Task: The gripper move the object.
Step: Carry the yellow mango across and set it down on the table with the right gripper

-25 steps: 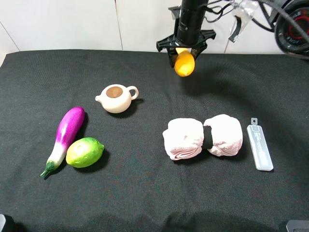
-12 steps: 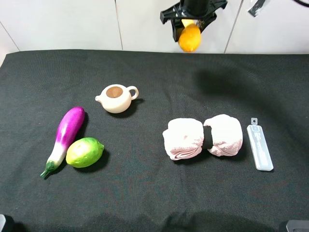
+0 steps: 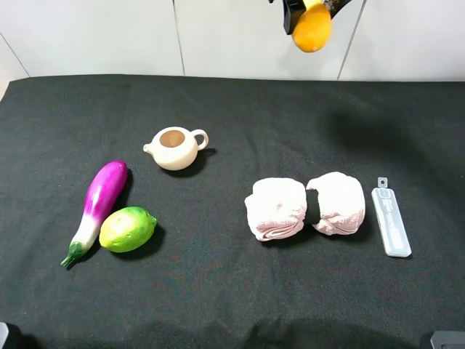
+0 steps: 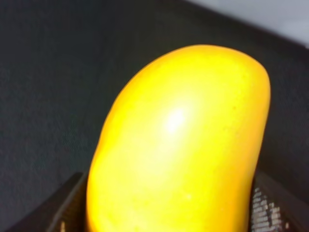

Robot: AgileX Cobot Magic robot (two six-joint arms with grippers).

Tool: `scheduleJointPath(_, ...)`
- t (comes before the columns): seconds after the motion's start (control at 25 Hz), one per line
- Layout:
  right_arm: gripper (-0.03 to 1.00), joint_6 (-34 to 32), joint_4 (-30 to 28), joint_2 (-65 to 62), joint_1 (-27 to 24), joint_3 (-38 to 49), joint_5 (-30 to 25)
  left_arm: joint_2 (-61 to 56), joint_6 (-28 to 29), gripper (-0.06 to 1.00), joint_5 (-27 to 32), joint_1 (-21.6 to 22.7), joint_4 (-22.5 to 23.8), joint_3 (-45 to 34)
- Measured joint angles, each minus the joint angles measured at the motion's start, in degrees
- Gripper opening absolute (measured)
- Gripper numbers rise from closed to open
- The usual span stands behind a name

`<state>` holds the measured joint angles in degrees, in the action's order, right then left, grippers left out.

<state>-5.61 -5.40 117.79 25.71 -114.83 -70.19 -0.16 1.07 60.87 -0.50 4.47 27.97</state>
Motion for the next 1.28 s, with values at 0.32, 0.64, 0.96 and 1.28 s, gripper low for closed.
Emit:
scheduleJointPath(0.32, 0.47, 0.0, -0.27, -6.81, -0.23, 8.98, -0.06, 0.0, 0.0, 0.79, 0.0, 0.0, 0.0, 0.0)
scheduleJointPath(0.64, 0.47, -1.07, -0.32, -13.87, -0.23, 18.62, 0.01, 0.0, 0.0, 0.79, -0.01, 0.0, 0.0, 0.0)
scheduleJointPath(0.96, 0.47, -1.26, -0.65, -19.97, -0.23, 27.41, 0.07, 0.0, 0.0, 0.79, -0.01, 0.0, 0.0, 0.0)
scheduleJointPath(1.28, 0.47, 0.95, 3.96, -20.31, -0.12, 31.77, 2.69, 0.0, 0.0, 0.79, -0.01, 0.0, 0.0, 0.0)
